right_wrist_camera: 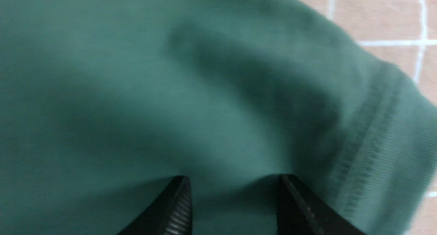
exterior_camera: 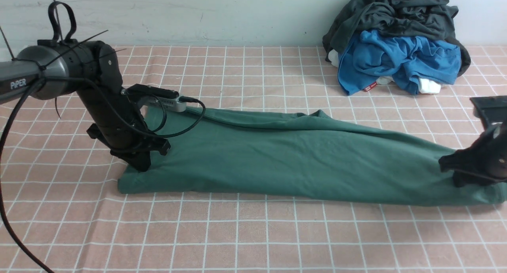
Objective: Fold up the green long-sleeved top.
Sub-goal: Use the right arm to clamp the right edge of the fabric, then use the right arm to drag the right edge of the fabric to the left and folds it over the left edge
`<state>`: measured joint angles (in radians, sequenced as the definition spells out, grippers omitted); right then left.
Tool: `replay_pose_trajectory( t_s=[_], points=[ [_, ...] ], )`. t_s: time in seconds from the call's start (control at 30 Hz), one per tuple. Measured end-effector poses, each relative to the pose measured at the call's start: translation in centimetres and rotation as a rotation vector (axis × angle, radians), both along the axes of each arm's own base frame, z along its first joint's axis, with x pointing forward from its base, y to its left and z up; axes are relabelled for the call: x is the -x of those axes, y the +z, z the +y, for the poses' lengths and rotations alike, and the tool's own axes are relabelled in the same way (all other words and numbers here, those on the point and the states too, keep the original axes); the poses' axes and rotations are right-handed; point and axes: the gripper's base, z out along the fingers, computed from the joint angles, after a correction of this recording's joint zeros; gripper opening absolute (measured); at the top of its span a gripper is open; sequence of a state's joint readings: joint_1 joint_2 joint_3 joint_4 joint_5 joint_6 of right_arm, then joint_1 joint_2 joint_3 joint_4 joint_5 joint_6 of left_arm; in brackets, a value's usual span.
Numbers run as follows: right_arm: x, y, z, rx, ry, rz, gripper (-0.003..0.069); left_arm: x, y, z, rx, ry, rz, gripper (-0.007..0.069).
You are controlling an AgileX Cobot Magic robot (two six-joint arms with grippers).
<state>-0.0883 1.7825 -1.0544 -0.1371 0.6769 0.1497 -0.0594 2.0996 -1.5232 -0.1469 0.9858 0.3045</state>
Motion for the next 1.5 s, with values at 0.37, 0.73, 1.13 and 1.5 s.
replay_pose_trajectory(
  t_s=[0.37,0.73,1.13,1.5],
  points=[
    [0.2,-0.7,-4.6,-0.057,-0.195,-0.048,0.0504,0.3,0.0,0.9,0.034,0.040,0.025,-0.0004],
    [-0.4,-2.7,-3.6,-0.129,-0.185,-0.013,0.0514,0.3,0.0,0.9,0.035,0.038,0.025,-0.0004],
    [-1.2,-1.9,-1.9,-0.121,-0.002,0.053,0.0199,0.3,0.2,0.9,0.035,0.038,0.016,-0.0004],
    [-0.7,9.3,-4.2,0.137,0.051,-0.120,0.0022,2.4,7.0,1.9,-0.021,0.008,-0.081,-0.0004]
  ],
)
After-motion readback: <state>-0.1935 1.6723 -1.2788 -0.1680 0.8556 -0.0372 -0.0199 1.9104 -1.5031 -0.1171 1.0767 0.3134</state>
